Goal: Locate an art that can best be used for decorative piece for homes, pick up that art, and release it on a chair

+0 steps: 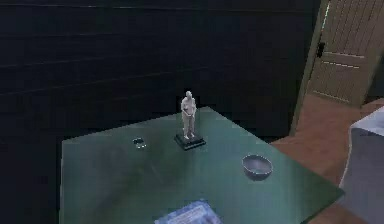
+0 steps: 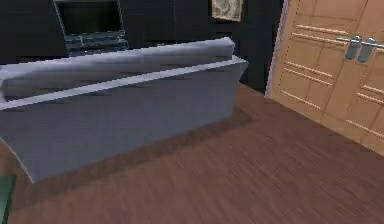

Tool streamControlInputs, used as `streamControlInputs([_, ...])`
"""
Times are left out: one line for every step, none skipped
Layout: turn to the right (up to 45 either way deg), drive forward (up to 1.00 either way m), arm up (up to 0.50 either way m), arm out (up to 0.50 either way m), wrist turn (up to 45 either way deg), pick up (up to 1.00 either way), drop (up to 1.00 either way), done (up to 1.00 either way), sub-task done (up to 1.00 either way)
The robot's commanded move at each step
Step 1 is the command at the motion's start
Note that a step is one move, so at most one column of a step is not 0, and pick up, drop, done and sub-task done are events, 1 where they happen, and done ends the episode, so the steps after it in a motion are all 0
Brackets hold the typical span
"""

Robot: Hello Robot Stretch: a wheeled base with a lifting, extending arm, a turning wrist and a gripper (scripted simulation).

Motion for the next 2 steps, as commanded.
streamControlInputs([45.0, 0.0, 0.0, 0.0, 0.0, 0.0, 0.0, 0.0, 0.0])
streamControlInputs([12.0, 0.0, 0.0, 0.0, 0.0, 0.0, 0.0, 0.0, 0.0])
